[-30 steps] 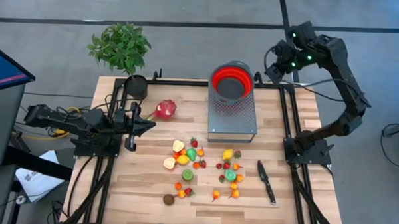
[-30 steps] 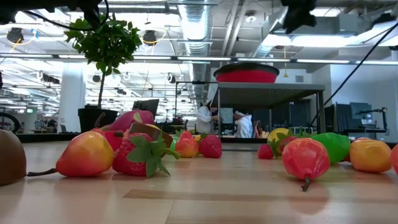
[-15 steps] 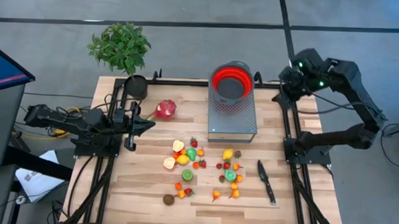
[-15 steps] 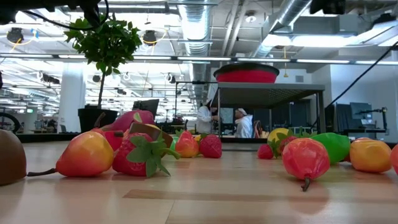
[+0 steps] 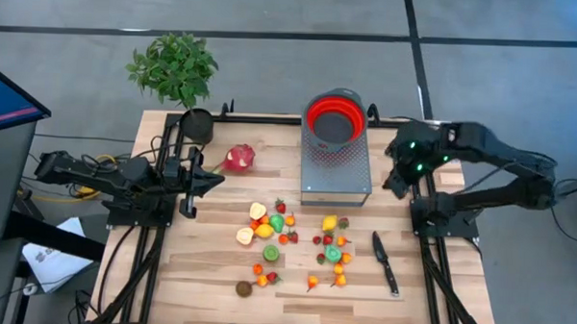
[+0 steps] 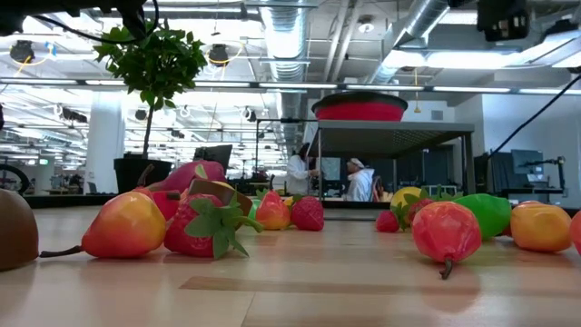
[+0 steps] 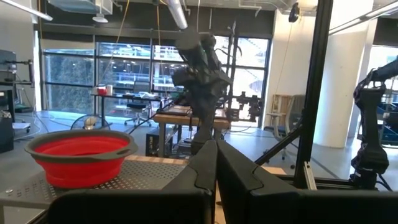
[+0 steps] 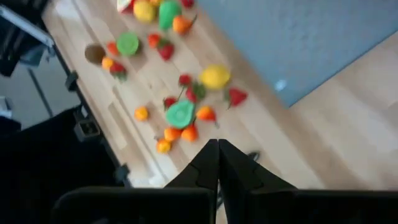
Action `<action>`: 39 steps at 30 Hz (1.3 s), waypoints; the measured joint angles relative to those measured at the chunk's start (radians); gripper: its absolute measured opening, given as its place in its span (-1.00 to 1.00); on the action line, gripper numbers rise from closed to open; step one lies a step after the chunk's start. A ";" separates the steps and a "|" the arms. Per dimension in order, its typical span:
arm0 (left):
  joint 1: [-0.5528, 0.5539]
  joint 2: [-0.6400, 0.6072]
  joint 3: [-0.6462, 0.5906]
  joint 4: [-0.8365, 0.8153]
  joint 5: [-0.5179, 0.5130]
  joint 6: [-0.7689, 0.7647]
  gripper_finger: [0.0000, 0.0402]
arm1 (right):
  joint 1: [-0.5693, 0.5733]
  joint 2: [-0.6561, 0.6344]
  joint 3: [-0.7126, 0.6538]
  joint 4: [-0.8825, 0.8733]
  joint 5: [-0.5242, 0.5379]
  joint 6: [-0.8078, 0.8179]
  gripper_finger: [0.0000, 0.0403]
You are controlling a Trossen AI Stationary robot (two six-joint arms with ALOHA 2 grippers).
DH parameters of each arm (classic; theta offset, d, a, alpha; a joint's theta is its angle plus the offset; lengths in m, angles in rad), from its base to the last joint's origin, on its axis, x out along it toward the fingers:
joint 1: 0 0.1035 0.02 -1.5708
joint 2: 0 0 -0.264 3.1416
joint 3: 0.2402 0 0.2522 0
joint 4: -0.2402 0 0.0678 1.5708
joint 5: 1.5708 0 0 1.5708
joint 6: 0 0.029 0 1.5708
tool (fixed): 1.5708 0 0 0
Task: Pick & Place Fruit
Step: Put the black knife on the shelf
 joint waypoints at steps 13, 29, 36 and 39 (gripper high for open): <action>0.000 0.000 0.000 0.001 0.000 0.000 -0.99 | 0.385 0.009 -0.166 0.071 0.104 0.457 -1.00; 0.000 0.000 0.000 0.002 0.000 0.000 -0.99 | 0.659 0.104 -0.329 0.100 0.132 0.766 -0.99; 0.000 0.000 0.000 0.002 0.000 0.000 -0.99 | 0.723 0.215 -0.341 0.103 0.129 0.768 -0.99; 0.000 0.000 0.000 0.002 0.000 0.000 -0.99 | 0.744 0.271 -0.341 0.104 0.128 0.779 -0.97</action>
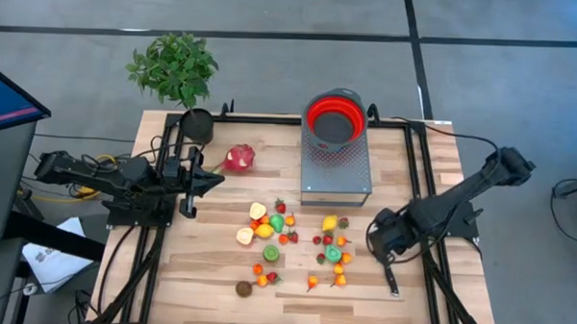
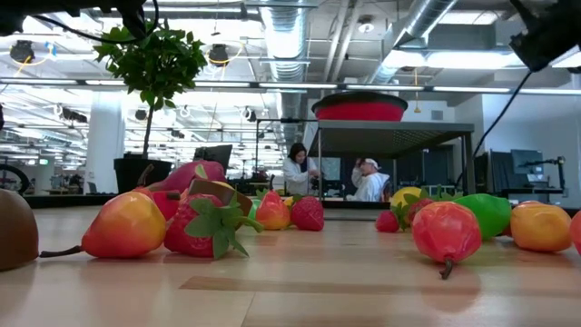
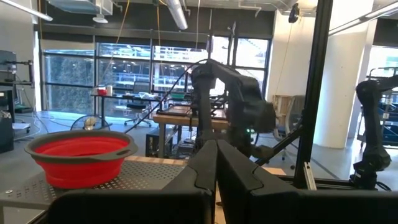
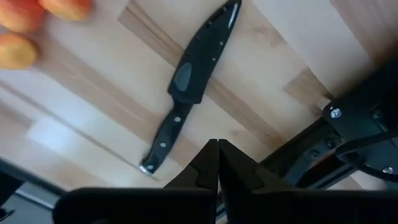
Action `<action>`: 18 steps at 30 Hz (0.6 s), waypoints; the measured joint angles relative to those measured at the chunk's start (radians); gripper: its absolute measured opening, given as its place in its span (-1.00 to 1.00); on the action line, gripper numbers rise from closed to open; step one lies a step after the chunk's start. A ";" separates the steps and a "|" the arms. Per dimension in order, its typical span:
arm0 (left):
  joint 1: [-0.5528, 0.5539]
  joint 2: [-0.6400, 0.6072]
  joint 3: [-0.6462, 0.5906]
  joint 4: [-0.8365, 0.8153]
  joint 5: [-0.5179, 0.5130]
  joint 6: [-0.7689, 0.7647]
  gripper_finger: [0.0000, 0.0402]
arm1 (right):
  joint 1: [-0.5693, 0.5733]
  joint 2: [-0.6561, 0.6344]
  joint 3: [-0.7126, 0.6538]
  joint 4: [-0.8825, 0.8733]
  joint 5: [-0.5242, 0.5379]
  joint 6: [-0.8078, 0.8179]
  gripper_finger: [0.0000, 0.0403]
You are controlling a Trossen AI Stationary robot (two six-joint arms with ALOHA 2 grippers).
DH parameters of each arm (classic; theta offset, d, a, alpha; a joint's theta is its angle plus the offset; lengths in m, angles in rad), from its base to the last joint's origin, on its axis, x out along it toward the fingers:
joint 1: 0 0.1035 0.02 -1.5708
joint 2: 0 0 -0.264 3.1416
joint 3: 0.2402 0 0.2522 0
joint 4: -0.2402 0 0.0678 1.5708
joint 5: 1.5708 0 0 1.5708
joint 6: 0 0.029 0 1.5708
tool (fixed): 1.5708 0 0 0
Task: Pick & Place Fruit
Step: Put the black knife on the shelf
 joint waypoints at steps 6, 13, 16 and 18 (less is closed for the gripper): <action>0.000 0.000 0.000 0.000 0.000 0.000 -0.99 | 0.037 0.095 0.000 0.069 -0.043 0.024 -0.75; 0.000 0.000 0.000 0.000 0.000 0.000 -0.99 | 0.100 0.124 0.000 0.103 -0.026 0.026 -0.29; 0.000 0.000 0.000 0.000 0.000 0.000 -0.99 | 0.138 0.109 -0.014 0.139 0.004 0.074 -0.14; 0.000 0.000 0.000 -0.001 0.000 0.000 -0.99 | 0.165 0.093 -0.043 0.200 0.010 0.133 -0.08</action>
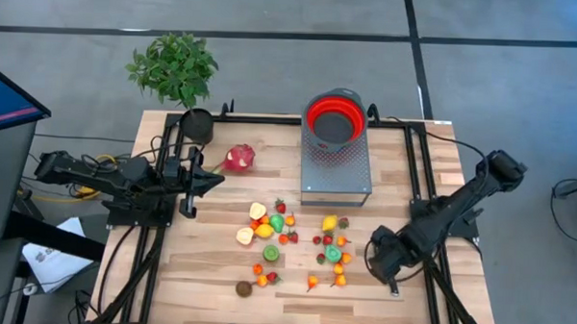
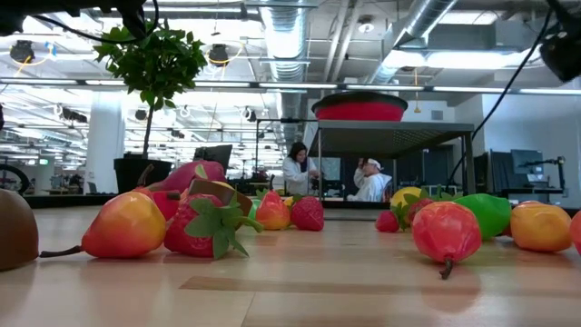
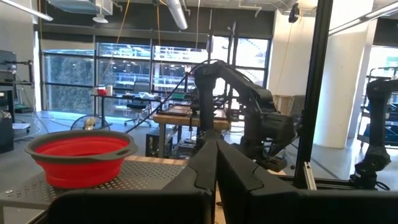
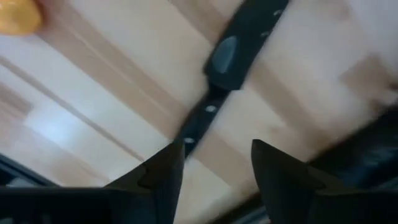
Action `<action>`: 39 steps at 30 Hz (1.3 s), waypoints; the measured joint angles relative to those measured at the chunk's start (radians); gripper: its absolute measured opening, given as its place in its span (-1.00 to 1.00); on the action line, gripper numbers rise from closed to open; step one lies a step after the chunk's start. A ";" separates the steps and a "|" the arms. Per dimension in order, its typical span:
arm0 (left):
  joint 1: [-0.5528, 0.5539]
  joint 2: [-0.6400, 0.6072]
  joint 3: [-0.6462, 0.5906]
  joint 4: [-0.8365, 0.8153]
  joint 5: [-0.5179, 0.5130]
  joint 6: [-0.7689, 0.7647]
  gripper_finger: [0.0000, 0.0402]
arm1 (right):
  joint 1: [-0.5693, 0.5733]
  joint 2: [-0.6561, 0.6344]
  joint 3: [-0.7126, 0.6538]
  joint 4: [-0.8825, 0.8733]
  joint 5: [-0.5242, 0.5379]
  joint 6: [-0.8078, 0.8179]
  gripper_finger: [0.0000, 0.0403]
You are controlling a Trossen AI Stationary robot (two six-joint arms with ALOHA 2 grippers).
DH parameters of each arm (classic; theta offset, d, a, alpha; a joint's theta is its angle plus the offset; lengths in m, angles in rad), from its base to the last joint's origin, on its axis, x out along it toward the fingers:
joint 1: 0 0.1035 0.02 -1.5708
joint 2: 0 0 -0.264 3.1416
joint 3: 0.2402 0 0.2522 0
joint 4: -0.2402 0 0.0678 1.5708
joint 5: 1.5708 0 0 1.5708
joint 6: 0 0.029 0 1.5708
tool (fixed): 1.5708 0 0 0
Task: Pick & Place Fruit
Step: Put the black knife on the shelf
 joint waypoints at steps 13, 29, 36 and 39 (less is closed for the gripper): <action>0.000 0.000 0.000 0.000 0.000 0.000 -0.99 | 0.171 0.026 -0.121 0.245 0.043 0.340 0.02; 0.000 0.000 0.000 0.000 0.000 0.000 -0.99 | 0.206 0.218 -0.135 0.403 0.038 0.417 -0.01; 0.000 0.000 0.000 0.000 0.000 0.000 -0.99 | 0.206 0.209 -0.115 0.349 0.043 0.417 -0.29; 0.000 0.000 0.000 0.000 0.000 0.000 -0.99 | 0.206 0.190 -0.117 0.345 0.052 0.414 -0.44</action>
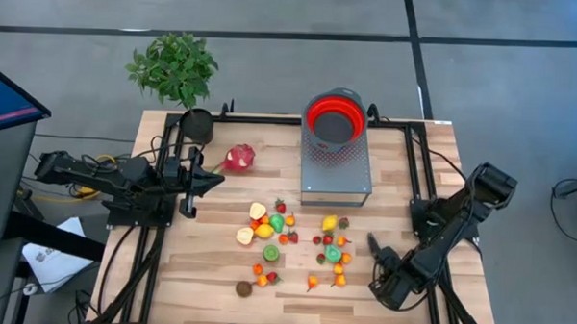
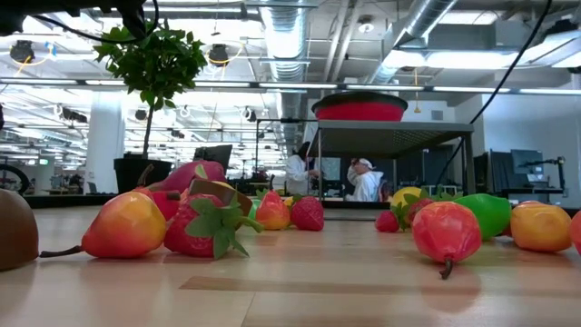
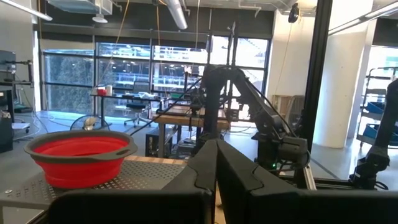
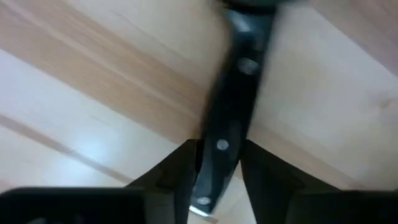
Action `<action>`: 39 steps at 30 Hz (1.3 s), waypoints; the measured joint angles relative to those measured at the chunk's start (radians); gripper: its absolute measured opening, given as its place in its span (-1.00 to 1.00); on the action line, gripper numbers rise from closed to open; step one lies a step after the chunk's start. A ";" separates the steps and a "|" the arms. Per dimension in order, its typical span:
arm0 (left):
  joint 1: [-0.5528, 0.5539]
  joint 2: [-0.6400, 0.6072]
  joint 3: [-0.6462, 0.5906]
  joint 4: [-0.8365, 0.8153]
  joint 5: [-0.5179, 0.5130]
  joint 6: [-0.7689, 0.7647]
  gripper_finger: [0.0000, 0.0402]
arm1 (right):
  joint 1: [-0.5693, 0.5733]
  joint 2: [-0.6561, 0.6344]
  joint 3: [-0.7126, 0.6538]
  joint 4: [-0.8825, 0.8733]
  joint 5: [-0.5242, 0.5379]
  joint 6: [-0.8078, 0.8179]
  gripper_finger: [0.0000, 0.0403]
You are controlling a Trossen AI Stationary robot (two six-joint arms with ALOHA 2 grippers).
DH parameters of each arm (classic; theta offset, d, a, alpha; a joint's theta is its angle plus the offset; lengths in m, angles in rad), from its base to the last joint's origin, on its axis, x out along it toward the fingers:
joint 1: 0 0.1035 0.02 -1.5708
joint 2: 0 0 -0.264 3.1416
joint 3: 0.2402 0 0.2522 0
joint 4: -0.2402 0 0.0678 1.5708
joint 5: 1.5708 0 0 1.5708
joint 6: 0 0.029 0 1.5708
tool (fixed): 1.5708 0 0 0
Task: Pick & Place Fruit
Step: Put the black knife on the shelf
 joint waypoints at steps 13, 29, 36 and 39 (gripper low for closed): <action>0.000 0.000 0.000 0.000 0.000 0.000 -0.99 | 0.000 -0.020 0.001 0.025 -0.002 0.000 -0.56; 0.000 0.000 0.000 0.000 0.000 0.000 -0.99 | 0.000 -0.020 0.187 -0.234 0.017 -0.010 -0.58; 0.000 0.000 0.000 0.000 0.000 0.000 -0.99 | -0.002 -0.020 0.367 -0.438 0.089 -0.065 -0.59; 0.000 0.000 0.000 0.000 0.000 0.000 -0.99 | -0.003 -0.021 0.443 -0.530 0.136 -0.065 -0.59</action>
